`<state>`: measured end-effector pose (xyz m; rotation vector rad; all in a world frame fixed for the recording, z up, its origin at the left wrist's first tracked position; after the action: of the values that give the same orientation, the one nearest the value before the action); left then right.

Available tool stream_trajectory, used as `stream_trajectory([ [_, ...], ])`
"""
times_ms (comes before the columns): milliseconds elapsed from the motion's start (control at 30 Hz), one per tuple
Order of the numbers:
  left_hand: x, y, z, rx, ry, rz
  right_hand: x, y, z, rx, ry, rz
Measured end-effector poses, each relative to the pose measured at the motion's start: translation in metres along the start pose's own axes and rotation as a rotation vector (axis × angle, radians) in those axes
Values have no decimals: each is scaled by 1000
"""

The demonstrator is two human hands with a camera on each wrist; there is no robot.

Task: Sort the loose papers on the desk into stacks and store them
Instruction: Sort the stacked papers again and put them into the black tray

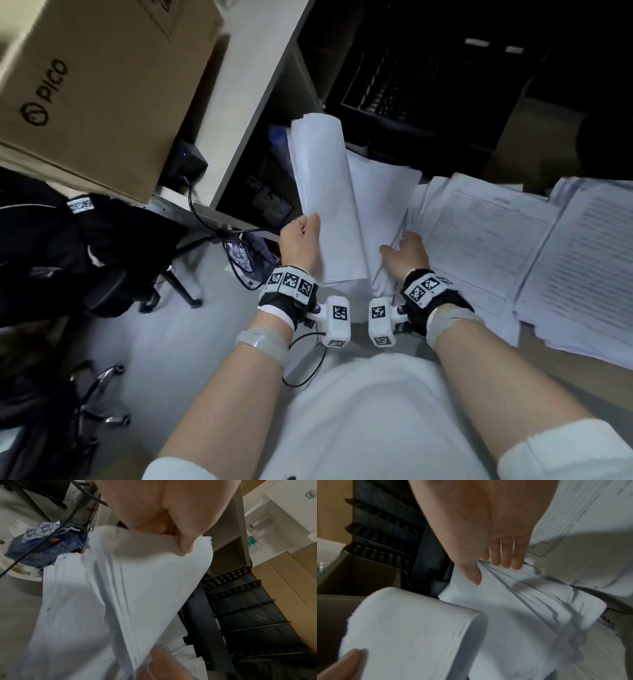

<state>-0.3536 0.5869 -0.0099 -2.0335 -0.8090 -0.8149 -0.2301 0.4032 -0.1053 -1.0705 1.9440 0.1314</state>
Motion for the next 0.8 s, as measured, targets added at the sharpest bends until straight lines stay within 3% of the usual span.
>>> stream_trajectory([
  [100,1,23,1,-112,-40,-31,-28,-32,-8,59,-112,178],
  [167,5,44,-6,-206,-65,-102,-46,-44,-16,24,-148,304],
  [300,20,86,-27,-374,-96,-162,-68,-63,-36,-60,-231,262],
  [400,38,109,-42,-508,-35,-138,-72,-82,-50,-30,-253,277],
  [533,46,127,-51,-544,82,-13,-72,-99,-64,34,-297,317],
  [733,47,136,-66,-586,-64,-31,-65,-109,-78,115,-335,334],
  [800,47,137,-69,-586,-32,-63,-61,-115,-82,151,-350,322],
])
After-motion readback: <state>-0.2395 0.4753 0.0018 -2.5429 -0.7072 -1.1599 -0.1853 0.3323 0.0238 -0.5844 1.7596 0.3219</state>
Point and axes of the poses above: each hand's wrist, its own z-axis towards the middle knuckle, its own y-axis out of the palm, x = y × z, the point moved 7 cm from there along z, towards the middle knuckle, and after that the axes turned 10 degrees about -y, right-handed, at the moved point
